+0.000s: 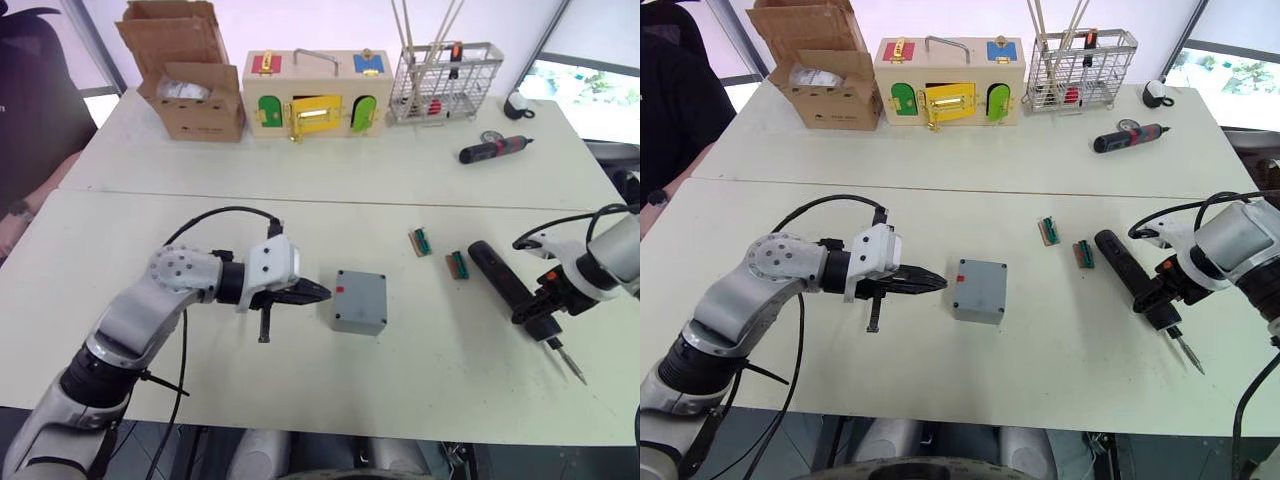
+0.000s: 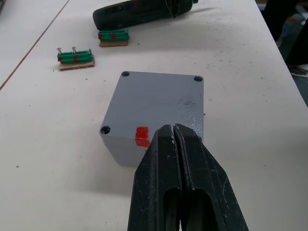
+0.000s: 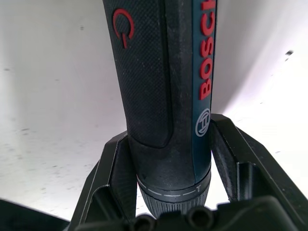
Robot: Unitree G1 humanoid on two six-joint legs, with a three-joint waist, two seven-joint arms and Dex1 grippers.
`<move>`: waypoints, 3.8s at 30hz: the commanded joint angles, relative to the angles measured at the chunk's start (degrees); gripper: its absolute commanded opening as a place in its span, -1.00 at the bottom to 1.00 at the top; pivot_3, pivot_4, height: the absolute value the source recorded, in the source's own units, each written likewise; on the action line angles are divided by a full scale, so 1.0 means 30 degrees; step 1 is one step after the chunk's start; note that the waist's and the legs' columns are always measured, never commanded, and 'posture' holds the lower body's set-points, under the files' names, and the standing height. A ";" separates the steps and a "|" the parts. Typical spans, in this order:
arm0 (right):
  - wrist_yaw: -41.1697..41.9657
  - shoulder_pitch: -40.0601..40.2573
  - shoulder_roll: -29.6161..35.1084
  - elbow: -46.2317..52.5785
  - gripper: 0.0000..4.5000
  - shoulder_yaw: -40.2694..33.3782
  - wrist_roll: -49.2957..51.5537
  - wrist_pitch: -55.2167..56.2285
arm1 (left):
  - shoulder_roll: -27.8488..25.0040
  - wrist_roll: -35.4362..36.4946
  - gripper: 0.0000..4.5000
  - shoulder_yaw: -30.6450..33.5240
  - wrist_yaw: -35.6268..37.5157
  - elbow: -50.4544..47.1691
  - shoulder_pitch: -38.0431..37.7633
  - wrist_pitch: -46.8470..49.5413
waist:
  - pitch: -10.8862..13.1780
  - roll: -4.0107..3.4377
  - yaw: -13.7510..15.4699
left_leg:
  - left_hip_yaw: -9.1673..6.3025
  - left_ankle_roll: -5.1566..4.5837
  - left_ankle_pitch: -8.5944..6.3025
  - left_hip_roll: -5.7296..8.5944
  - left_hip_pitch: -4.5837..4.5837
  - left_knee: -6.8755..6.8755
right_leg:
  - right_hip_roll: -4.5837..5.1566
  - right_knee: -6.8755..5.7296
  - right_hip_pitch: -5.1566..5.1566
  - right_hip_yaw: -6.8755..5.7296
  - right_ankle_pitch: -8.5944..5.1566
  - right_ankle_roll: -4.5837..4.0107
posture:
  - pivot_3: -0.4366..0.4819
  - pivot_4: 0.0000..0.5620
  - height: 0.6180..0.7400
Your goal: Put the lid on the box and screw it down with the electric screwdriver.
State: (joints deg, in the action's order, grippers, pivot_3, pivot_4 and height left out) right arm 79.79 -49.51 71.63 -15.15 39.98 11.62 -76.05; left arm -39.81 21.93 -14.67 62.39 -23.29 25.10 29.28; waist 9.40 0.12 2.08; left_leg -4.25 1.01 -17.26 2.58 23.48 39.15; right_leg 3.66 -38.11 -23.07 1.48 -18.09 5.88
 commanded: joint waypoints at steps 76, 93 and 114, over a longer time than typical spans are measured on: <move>-1.9717 1.3879 -1.6619 2.0178 -0.17 -1.6446 0.8593 1.2691 | 0.2998 -0.2116 -1.00 -0.1937 0.2417 0.5806 0.2371 -0.2165 | 0.0051 -0.0106 -0.0949 | 0.0061 0.0077 0.0047 0.0010 -0.0035 0.0000 | -0.0031 -0.0307 -0.0123 0.0023 -0.0004 0.0005 | -0.05 -0.47 1.00; -1.9106 1.4615 -1.6152 1.9336 -0.17 -1.5049 0.6965 1.4035 | 0.2903 -0.2113 -1.00 -0.1892 0.2314 0.5616 0.2285 -0.2054 | 0.0049 -0.0104 -0.0950 | 0.0060 0.0078 0.0048 0.0010 -0.0039 0.0001 | -0.0032 -0.0307 -0.0120 0.0023 -0.0004 0.0005 | -0.05 -0.47 1.00; -1.9322 1.5099 -1.4396 1.8008 -0.17 -1.1759 0.4758 1.2285 | 0.2993 -0.3817 -1.00 -0.3394 0.2248 0.6258 0.1792 -0.2524 | -0.0417 0.0035 -0.0900 | -0.0037 -0.0041 -0.0021 -0.0033 -0.0379 -0.0089 | -0.0051 -0.0017 0.0356 -0.0016 -0.0012 0.0002 | -0.05 -0.47 1.00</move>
State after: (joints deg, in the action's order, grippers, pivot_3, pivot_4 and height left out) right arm 21.64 -6.13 27.81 41.90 1.80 26.37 -34.75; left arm -30.33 11.98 -22.83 68.60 -5.07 31.69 20.10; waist 8.15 0.23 -0.62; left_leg -4.38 0.87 -17.33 2.49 22.30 38.88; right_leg 3.51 -38.12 -21.94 1.42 -18.12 5.89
